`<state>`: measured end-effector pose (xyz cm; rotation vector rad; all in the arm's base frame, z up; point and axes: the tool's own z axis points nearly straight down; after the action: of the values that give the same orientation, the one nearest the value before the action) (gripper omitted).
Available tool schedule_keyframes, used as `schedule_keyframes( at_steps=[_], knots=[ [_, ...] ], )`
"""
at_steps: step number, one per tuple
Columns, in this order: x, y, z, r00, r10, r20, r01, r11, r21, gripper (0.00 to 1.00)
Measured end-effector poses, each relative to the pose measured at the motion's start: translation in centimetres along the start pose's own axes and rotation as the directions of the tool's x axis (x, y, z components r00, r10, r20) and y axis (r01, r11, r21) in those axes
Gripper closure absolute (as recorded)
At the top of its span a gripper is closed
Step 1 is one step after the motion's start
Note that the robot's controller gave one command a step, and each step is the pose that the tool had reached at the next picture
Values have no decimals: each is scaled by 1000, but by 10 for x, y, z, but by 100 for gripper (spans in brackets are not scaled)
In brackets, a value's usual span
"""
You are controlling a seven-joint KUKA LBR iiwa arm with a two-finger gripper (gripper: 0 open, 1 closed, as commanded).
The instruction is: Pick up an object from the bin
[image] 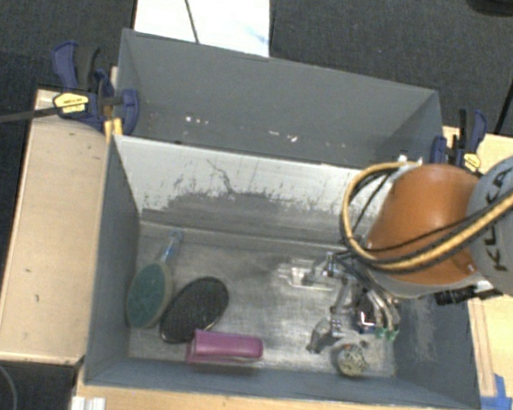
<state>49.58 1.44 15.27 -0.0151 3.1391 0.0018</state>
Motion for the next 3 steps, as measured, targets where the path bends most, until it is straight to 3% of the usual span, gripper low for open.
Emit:
schedule_keyframes(
  at_steps=[1, 2, 3],
  knots=[
    [-23, 156, 25, 991, -135, 2, 135, 991, -4, 0],
    [-39, 151, 81, 997, -80, -2, 80, 997, 0, 0],
    [-41, 150, 77, 997, -80, 5, 80, 997, 1, 100]
  ],
)
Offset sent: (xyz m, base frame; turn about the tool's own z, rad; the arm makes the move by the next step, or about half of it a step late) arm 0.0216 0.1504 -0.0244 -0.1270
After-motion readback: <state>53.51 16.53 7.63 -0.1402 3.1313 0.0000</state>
